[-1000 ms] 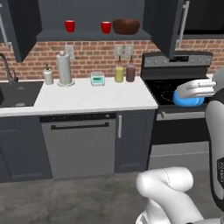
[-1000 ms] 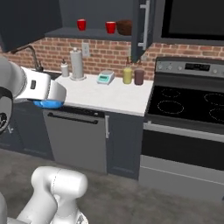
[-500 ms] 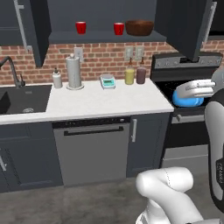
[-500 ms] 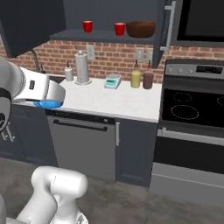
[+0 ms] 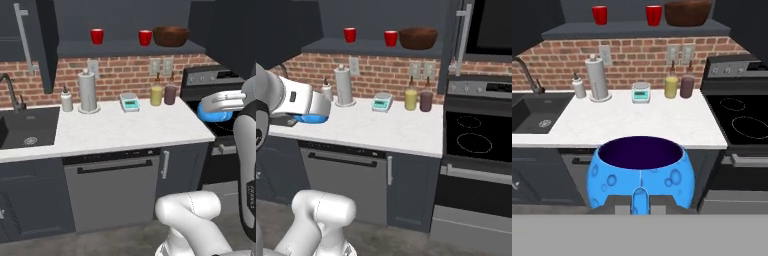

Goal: Gather all objects into one cabinet and sort the glasses and bowls to opposite sides.

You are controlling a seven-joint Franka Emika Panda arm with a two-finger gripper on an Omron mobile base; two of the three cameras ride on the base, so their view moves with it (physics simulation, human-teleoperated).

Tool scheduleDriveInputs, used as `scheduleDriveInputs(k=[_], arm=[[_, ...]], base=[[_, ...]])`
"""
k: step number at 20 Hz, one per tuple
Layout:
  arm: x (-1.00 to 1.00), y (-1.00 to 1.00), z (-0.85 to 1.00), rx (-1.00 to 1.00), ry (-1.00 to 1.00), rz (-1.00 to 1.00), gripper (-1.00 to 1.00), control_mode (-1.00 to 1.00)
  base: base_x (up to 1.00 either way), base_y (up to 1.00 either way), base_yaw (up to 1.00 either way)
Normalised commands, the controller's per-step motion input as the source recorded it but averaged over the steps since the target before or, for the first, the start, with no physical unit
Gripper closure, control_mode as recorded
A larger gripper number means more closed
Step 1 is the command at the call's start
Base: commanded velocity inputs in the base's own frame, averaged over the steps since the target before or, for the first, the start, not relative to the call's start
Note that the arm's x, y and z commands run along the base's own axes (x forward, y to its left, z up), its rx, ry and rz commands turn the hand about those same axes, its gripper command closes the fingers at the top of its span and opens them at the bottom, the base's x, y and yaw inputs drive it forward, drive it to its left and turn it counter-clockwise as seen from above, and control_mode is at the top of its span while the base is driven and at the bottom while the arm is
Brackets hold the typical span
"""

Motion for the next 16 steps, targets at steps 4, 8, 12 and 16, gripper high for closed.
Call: scheduleDriveInputs(k=[4,8,12,16], arm=[[0.0,0.0,0.0,0.0,0.0,0.0,1.0,1.0],[0.0,0.0,0.0,0.0,0.0,0.0,1.0,1.0],[0.0,0.0,0.0,0.0,0.0,0.0,1.0,1.0],[0.0,0.0,0.0,0.0,0.0,0.0,1.0,1.0]], base=[[0.53,0.25,-0.07],[0.41,0.44,-0.14],[0.38,0.48,-0.15],[0.35,0.47,-0.13]])
